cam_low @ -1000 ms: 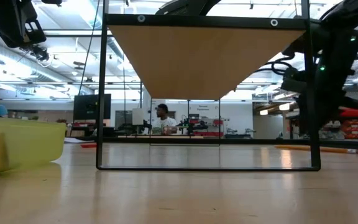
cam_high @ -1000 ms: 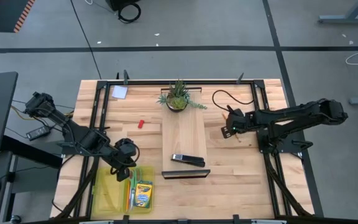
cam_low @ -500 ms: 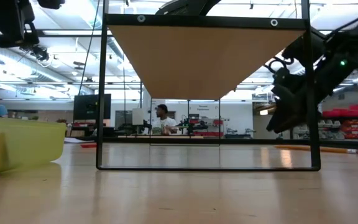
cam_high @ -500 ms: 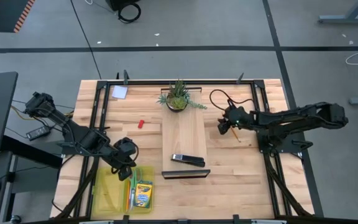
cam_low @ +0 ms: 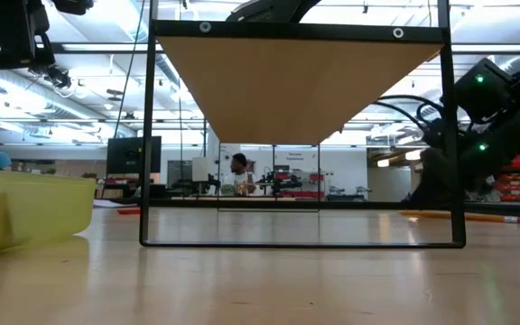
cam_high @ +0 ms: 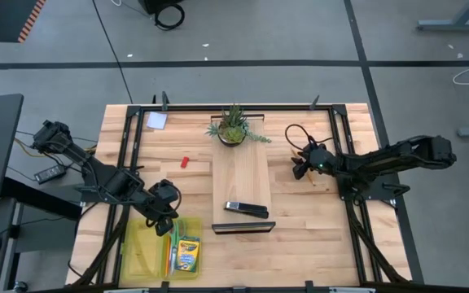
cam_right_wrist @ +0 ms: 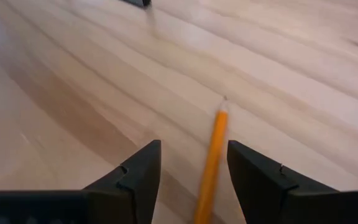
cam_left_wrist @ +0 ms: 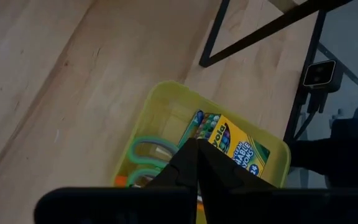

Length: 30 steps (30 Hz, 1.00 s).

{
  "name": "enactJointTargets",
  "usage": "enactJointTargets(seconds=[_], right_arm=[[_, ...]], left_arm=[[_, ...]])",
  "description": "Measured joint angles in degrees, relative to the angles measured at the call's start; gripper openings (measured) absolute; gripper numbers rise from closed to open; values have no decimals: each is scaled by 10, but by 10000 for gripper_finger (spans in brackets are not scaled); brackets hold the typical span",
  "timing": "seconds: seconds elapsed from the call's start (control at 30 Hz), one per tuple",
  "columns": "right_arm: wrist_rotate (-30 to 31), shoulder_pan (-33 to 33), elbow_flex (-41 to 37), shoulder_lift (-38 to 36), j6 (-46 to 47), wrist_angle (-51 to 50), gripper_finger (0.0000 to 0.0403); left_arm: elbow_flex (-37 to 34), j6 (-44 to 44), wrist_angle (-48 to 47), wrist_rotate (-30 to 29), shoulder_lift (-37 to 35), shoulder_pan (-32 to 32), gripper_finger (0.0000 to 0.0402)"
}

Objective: Pack school essentials
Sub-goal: Put the orange pencil into the yellow supply box

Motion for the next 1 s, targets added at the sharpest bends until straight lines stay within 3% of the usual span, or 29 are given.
enactJointTargets(seconds=[0.3, 0.67, 1.0], right_arm=[[2, 0, -7, 3, 25, -18, 147], [4, -1, -4, 2, 64, -66, 20], [-36, 0, 32, 4, 55, -98, 18]], left_arm=[[0, 0, 1, 0, 0, 0, 16], [0, -1, 0, 0, 0, 0, 18], [0, -5, 1, 18, 0, 0, 13]])
